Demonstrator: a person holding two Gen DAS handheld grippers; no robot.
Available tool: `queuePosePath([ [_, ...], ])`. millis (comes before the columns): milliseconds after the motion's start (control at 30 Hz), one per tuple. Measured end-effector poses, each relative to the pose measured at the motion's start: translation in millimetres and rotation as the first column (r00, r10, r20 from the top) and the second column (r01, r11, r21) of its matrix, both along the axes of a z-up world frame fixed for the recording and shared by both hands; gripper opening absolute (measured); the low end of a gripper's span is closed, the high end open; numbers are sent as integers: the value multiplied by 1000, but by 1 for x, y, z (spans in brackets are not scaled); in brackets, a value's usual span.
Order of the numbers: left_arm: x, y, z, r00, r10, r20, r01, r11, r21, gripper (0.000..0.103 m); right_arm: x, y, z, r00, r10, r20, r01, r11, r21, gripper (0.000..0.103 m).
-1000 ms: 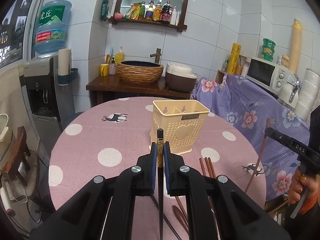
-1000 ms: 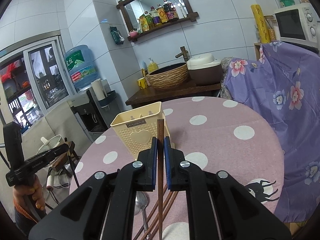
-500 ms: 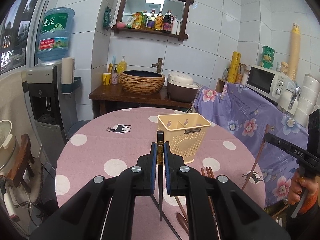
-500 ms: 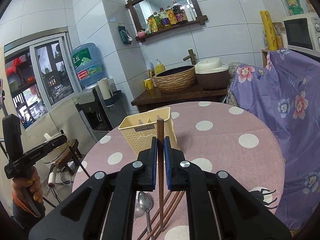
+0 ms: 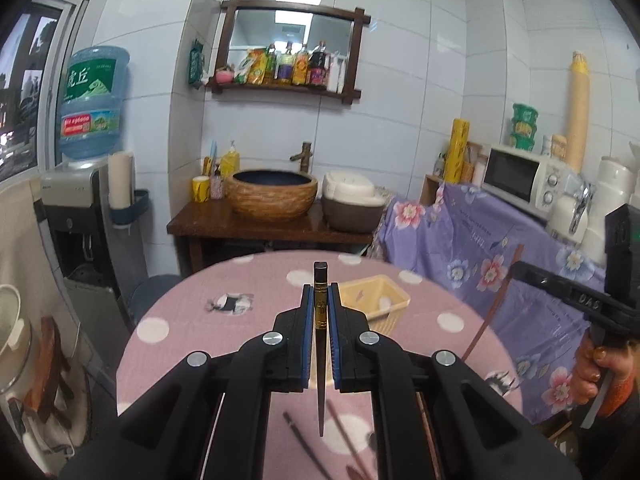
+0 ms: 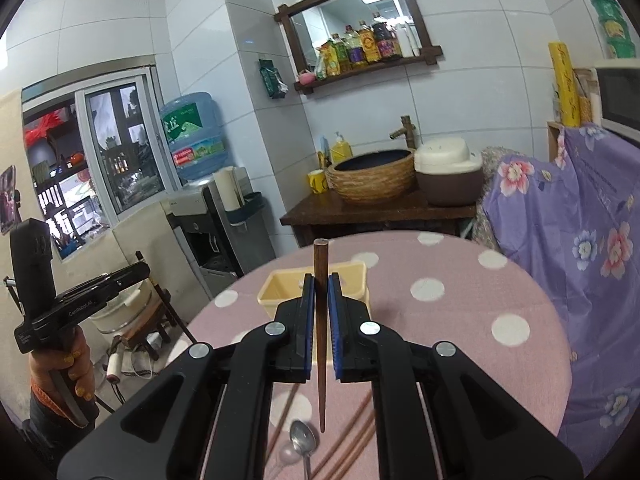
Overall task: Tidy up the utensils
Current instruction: 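Carry both chopsticks over the beige holder and drop them in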
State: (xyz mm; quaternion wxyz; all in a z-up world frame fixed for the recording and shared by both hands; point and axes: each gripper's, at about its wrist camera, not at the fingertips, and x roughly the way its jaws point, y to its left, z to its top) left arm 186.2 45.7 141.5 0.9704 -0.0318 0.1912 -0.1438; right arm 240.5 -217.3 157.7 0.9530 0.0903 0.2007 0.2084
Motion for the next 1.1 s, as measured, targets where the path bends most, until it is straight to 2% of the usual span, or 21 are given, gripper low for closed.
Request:
queuePosePath([
  [100,12,-5,39,999,-22,42,23,1000,-21,8,15,7,37,999,-4,52,5,1000,-10,8],
  [233,34,-13,84,995,1,102,4,999,-52,8,40,18,84,991,-54,123,58,998,-27,8],
  [367,59,-30,101,989,37,143,-32,999,-33,8,66,29,107,977,-117,180,130,989,-64,8],
  [467,75,-39,91,986,66,154,-64,998,-14,8,86,38,101,975,-136,175,150,986,-68,8],
  [533,86,-41,76,989,72,130,-71,997,-10,8,98,44,84,979,-141,144,152,986,-68,8],
  [667,108,-45,29,994,94,57,-96,995,21,8,115,54,40,987,-142,78,148,985,-88,8],
  [833,125,-37,-25,993,105,-56,-104,994,10,8,123,55,-7,991,-137,3,137,986,-94,8],
  [1033,133,-34,-53,987,113,-114,-112,994,17,8,132,48,-34,988,-150,-44,147,987,-69,8],
  [1100,133,-34,-55,987,125,-101,-123,992,23,8,135,45,-38,986,-157,-57,154,987,-56,8],
])
